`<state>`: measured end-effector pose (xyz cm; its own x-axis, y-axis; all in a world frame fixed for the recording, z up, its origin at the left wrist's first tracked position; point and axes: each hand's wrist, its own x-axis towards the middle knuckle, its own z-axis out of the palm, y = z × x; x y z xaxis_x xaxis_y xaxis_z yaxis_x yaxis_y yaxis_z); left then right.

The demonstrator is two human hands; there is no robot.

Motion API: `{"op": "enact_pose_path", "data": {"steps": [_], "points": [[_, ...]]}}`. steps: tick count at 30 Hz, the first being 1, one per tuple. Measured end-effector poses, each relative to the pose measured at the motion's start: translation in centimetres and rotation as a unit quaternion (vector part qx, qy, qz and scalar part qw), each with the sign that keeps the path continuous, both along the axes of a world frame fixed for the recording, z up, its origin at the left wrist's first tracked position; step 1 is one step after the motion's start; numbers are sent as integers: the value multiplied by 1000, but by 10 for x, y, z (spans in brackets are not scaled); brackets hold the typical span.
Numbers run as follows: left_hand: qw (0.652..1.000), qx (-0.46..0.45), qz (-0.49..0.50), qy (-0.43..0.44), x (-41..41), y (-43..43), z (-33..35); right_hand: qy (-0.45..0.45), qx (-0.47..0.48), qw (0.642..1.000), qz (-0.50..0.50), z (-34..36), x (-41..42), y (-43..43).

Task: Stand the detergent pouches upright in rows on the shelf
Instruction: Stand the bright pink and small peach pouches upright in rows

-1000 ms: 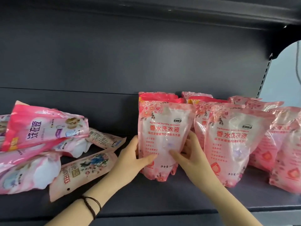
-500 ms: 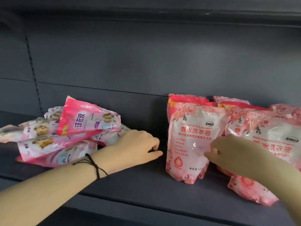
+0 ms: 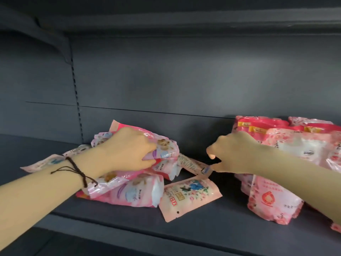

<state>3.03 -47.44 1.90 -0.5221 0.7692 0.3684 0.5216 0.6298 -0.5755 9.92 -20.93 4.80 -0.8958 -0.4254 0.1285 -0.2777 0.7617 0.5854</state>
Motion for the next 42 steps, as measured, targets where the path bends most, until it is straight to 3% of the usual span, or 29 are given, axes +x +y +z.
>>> {"op": "enact_pose_path", "data": {"steps": [10,18,22,26,30,37,40,42], "points": [[996,-34,68,38,-67,-98,1,13,41,999,-5,-1,-81,-102],[987,87,131,-45,-103,-106,-13,-12,-5,998,69,5,-150,-138],[946,190,189,-183,-121,-96,-30,-43,-91,990,98,-1,-187,-147],[882,324,187,-288,-137,-94,-38,-82,-166,978,95,-8,-215,-153],[843,418,151,-303,-142,-90,-47,-128,-278,945,117,-15,-230,-154],[845,468,109,-234,-130,-83,-45,-193,-408,878,159,-19,-232,-153],[857,461,88,-214,-120,-76,-34,-225,-481,834,151,-14,-228,-149],[845,485,59,-219,-116,-72,-31,-238,-523,803,157,-12,-222,-145]]}}
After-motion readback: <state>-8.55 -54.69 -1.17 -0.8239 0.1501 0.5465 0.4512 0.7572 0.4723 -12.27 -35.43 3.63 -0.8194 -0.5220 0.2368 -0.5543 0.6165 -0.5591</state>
